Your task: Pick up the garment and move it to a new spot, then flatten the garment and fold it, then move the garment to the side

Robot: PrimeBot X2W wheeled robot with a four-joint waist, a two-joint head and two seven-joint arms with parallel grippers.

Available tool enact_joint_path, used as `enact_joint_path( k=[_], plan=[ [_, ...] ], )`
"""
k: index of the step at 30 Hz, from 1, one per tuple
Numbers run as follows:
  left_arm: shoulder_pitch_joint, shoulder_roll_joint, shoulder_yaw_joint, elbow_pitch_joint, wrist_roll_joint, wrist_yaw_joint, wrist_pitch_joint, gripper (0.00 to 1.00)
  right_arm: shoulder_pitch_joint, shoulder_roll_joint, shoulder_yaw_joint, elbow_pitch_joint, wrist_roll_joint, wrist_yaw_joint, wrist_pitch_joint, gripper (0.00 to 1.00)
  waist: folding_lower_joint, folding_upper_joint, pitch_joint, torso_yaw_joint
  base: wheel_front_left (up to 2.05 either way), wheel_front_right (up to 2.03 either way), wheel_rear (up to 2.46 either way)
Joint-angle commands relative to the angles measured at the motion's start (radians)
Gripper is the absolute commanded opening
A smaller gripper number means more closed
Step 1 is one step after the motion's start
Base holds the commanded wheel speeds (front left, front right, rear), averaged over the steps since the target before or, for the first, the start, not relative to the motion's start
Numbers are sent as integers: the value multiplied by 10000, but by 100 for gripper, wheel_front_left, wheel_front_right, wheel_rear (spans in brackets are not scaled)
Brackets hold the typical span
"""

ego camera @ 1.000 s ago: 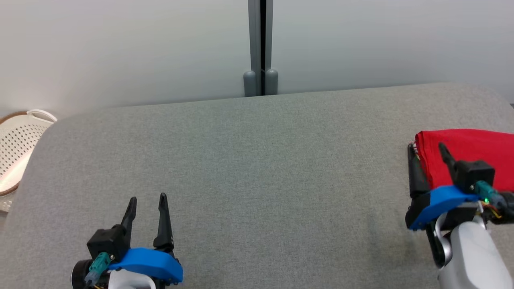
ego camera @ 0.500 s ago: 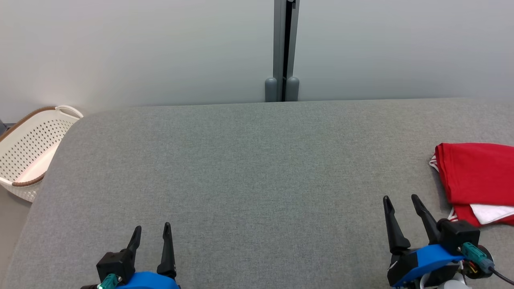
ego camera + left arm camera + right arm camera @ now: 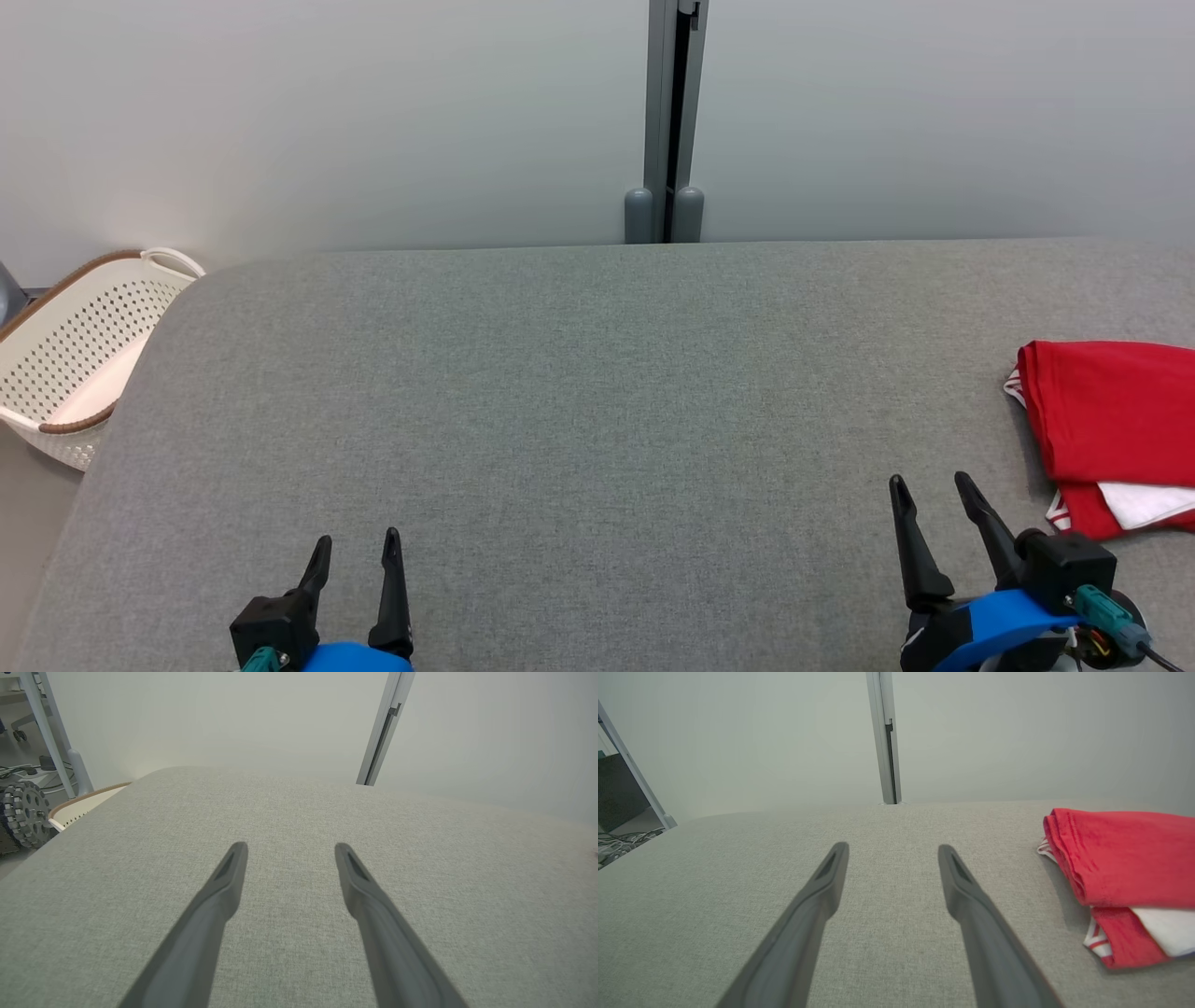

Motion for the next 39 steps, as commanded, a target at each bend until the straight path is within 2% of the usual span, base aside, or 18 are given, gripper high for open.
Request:
enact_joint_path(
  k=[1,14,15,20,39],
  plan=[
    [17,46,-33,-36,86,38,-50,100,150,-11,-14,-44,71,2,-44,100,0,1,-7,-2,0,0,0],
    [-20,88,-158,-9,22,115,4,100,220,-10,7,-70,142,2,-83,100,0,1,-3,3,0,0,0],
    [1,43,-166,3,51,129,20,0,61,0,9,-17,95,0,-19,0,0,1,-4,4,0,0,0],
    [251,-51,-221,325,-38,113,91,0,128,32,-17,377,189,0,52,0,1,1,0,3,0,0,0],
    [-44,-286,805,-190,-2997,-442,998,0,24,20,-246,-46,3759,0,903,0,1,1,65,-84,0,0,0]
  ],
)
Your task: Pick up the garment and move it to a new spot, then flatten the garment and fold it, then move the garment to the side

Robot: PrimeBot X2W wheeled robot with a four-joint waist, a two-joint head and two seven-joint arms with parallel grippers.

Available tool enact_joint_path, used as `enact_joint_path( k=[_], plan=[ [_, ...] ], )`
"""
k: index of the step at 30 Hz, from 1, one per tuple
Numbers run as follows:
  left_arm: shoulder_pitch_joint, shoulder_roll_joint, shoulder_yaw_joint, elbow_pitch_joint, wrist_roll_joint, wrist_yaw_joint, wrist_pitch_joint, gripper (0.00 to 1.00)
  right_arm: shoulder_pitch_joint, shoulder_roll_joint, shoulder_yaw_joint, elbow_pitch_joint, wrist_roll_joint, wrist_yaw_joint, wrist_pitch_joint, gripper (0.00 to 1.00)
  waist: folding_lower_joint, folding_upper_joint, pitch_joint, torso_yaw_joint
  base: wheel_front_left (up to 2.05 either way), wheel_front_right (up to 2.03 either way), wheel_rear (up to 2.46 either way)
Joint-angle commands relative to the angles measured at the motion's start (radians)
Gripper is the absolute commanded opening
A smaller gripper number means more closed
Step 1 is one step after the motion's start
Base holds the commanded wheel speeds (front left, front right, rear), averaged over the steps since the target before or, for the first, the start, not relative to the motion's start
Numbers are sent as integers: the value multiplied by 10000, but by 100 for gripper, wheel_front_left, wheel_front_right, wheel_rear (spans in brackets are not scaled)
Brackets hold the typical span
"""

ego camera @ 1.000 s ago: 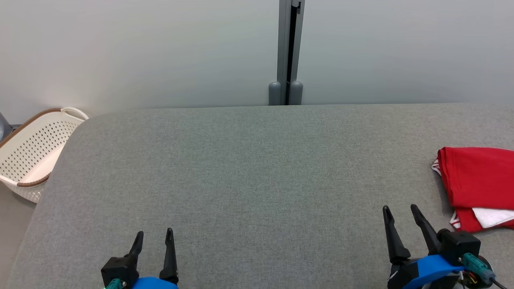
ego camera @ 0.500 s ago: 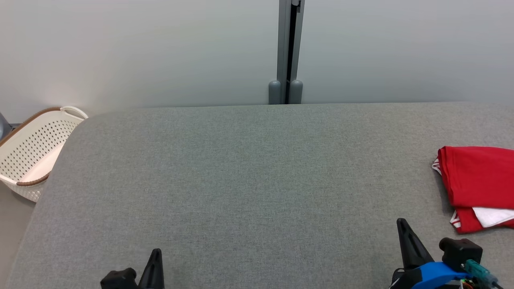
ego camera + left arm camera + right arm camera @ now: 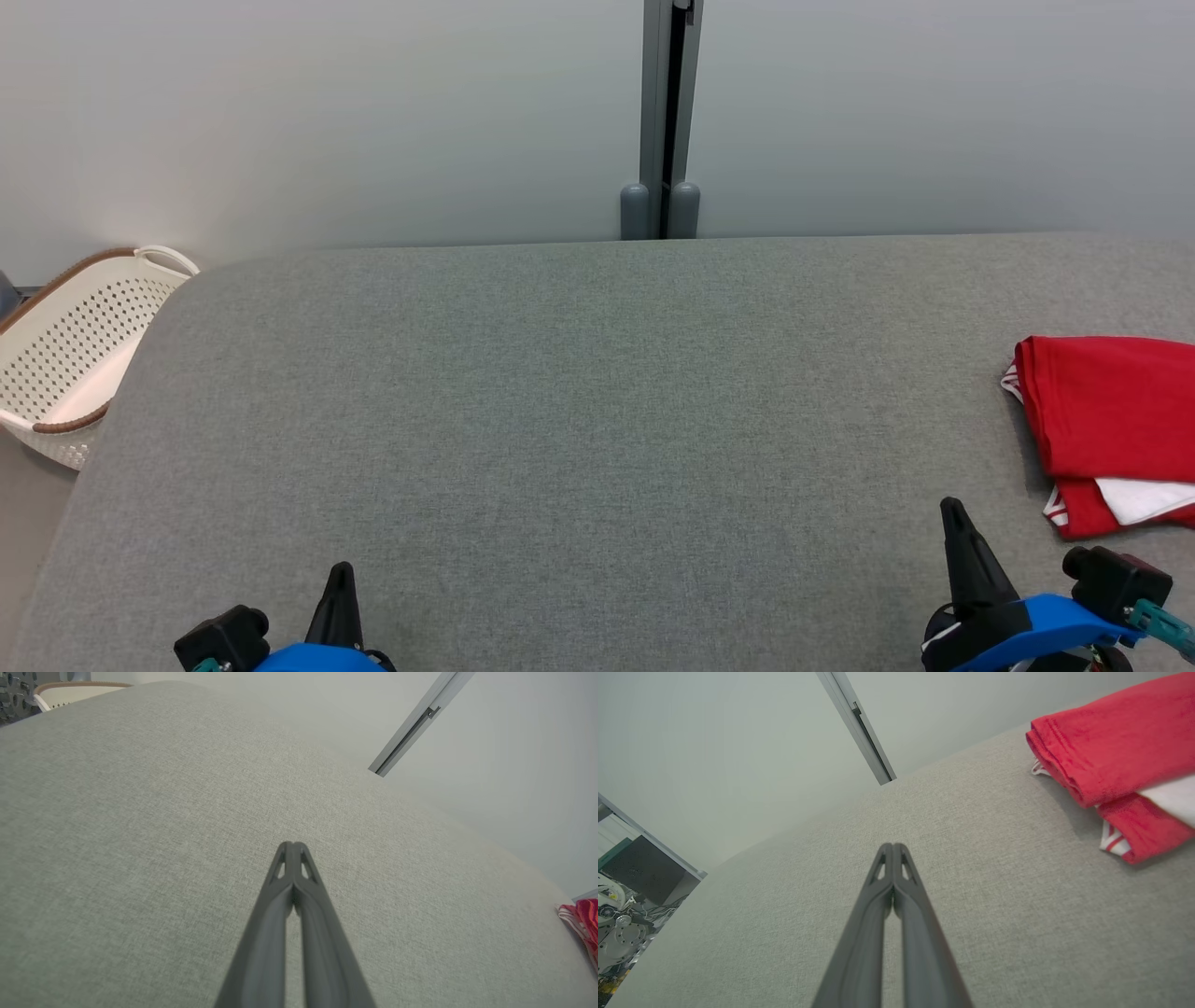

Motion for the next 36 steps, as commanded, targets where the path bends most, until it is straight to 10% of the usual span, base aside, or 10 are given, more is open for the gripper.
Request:
enact_joint_path(
  k=[1,36],
  plan=[
    [-335,-6,170,-225,-372,-81,96,0,-189,-36,-47,-235,467,2,88,0,-1,-1,5,-8,0,0,0],
    [-709,-320,1522,-912,-4285,-822,1292,0,-362,-56,-360,-772,5165,3,1224,0,-1,-1,122,-163,0,0,0]
  ],
)
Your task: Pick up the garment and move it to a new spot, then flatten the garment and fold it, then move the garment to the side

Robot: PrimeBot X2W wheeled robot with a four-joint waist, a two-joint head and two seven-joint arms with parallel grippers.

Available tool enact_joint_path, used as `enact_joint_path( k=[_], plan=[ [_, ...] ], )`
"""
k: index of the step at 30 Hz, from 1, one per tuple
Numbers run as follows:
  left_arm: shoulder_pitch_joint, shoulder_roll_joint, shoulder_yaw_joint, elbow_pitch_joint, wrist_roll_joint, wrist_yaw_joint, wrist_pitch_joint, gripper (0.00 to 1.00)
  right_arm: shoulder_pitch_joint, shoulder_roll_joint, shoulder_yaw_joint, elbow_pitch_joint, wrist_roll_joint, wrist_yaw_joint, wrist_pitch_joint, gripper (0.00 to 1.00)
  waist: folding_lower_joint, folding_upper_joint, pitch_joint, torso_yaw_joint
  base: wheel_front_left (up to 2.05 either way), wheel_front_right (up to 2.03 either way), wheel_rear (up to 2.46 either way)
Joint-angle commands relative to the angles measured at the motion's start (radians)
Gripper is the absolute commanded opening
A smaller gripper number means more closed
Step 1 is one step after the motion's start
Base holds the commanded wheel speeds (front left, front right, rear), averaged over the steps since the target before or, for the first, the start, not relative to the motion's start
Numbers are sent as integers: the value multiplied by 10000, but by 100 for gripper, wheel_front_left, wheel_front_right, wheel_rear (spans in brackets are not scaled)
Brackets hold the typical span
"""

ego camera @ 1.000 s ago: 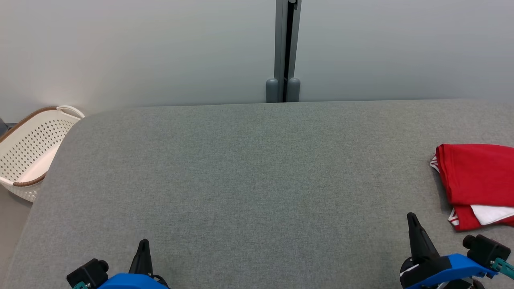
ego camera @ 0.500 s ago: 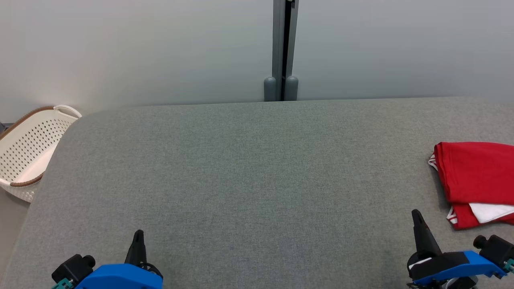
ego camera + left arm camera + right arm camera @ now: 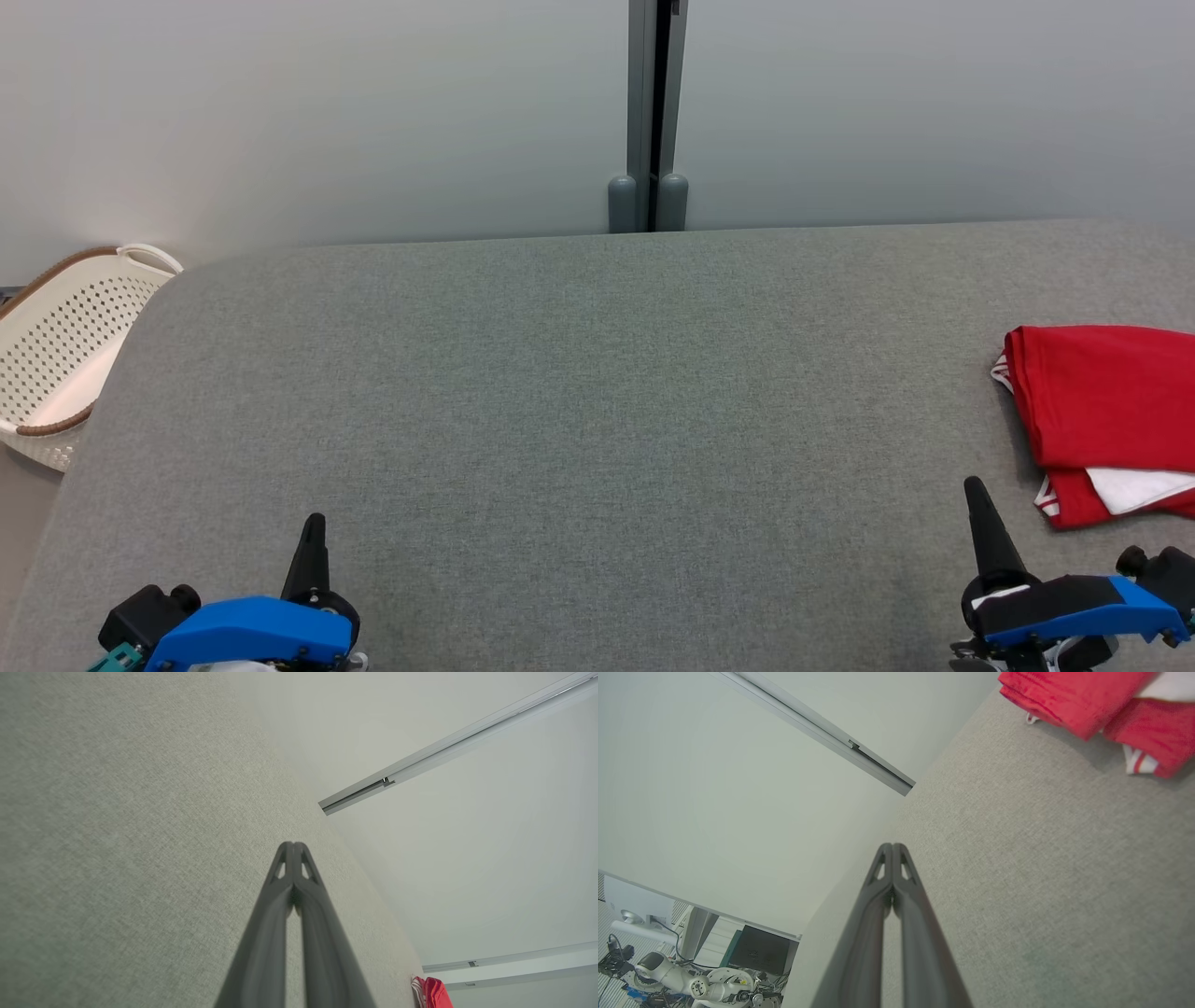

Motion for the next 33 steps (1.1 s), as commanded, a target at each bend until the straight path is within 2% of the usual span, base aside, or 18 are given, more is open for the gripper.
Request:
enact_joint_path(
  k=[1,33],
  plan=[
    [-277,-4,139,-167,-201,-59,62,0,-260,-52,-35,-169,275,3,80,0,-1,-1,3,-5,0,0,0],
    [-508,-215,1056,-615,-2858,-581,876,0,-351,-67,-252,-511,3474,4,854,0,-1,-1,113,-151,0,0,0]
  ],
)
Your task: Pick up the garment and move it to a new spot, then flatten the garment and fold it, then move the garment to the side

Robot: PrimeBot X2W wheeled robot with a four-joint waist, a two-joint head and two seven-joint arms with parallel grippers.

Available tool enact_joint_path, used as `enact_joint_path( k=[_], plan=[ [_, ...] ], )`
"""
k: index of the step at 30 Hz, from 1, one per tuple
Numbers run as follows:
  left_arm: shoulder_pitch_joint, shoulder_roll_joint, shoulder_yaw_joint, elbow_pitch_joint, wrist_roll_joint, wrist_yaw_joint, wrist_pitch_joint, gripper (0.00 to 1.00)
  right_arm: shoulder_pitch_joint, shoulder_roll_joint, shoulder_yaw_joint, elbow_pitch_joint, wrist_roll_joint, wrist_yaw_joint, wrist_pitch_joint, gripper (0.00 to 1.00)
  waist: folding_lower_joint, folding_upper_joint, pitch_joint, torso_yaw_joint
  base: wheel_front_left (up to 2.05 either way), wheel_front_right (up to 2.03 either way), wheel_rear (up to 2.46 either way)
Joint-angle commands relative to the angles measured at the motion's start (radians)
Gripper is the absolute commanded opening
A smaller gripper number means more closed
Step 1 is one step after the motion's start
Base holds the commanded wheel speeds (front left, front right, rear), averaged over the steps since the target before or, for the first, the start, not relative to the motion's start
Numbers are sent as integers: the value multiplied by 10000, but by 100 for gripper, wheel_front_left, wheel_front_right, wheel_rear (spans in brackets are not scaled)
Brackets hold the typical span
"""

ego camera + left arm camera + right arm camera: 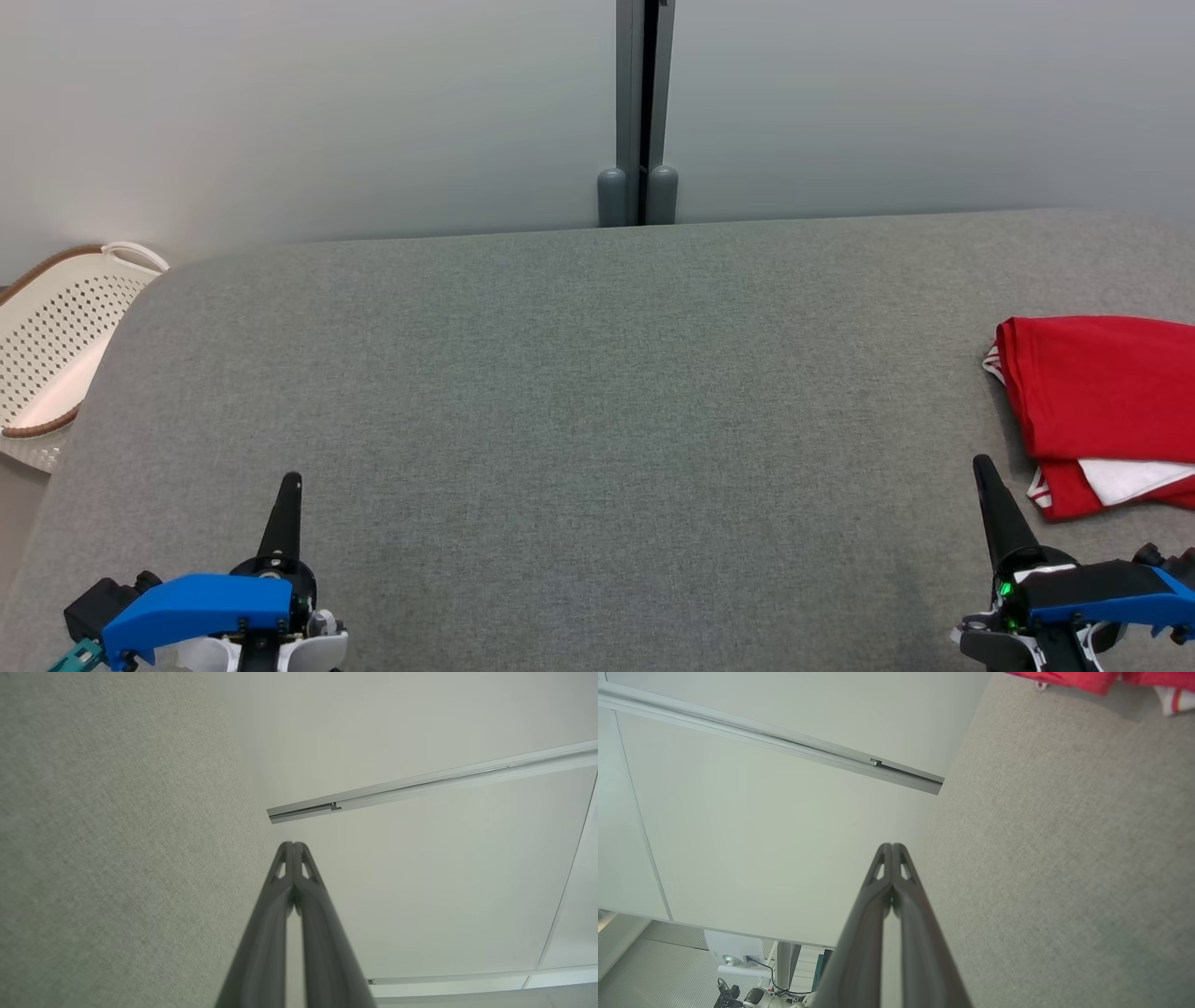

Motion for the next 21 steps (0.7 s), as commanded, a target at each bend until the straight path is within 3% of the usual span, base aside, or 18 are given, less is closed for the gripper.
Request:
enact_joint_path(
  k=[1,21],
  plan=[
    [-194,2,123,-114,-203,-100,69,0,-190,-58,-35,-110,292,6,74,0,-1,1,4,-6,0,0,0],
    [-311,-103,537,-322,-1462,-347,448,0,-222,-64,-137,-277,1789,7,449,0,-1,1,70,-93,0,0,0]
  ],
)
